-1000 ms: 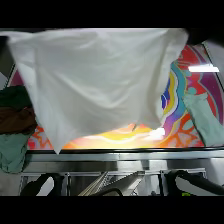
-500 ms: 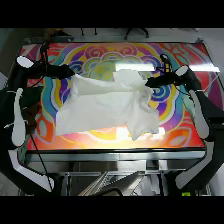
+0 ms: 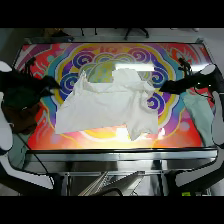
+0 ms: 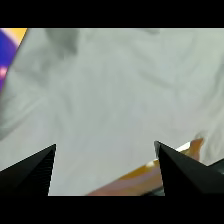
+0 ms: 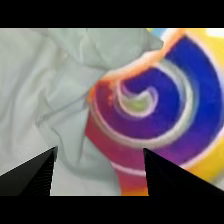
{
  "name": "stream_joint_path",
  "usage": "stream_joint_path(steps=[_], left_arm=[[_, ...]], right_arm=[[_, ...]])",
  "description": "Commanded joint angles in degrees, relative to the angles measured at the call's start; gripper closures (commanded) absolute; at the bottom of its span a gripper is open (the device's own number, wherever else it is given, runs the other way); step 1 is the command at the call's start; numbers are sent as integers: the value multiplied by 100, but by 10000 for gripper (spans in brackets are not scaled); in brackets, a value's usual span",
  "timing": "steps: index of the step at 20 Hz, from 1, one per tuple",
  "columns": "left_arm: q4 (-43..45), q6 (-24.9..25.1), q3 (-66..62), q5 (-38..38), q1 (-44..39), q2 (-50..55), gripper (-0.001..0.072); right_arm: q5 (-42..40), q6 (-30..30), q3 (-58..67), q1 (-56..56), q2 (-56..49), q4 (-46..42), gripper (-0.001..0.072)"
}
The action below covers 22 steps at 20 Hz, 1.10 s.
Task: Fold the shirts.
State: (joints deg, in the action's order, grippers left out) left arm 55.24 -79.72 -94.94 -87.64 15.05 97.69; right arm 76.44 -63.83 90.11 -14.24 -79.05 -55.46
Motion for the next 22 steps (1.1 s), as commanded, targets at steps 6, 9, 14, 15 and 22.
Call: stream_joint_path(steps=[6, 9, 14, 15, 22], left_arm=[[807, 691, 4463, 1034, 1429, -2181, 23], [719, 938, 4894, 1469, 1556, -2188, 23], [-369, 1572, 4896, 1961, 1091, -1609, 23], [-428, 1585, 4741, 1954, 975, -1408, 24], [-396, 1585, 3963, 1786, 616, -573, 399]], right_arm=[[341, 385, -1478, -428, 675, 17, 110], [330, 407, -1484, -431, 678, 17, 110], [293, 404, -1486, -424, 673, 17, 110], [308, 404, -1486, -424, 673, 15, 110], [354, 463, -1818, -422, 671, 15, 109]])
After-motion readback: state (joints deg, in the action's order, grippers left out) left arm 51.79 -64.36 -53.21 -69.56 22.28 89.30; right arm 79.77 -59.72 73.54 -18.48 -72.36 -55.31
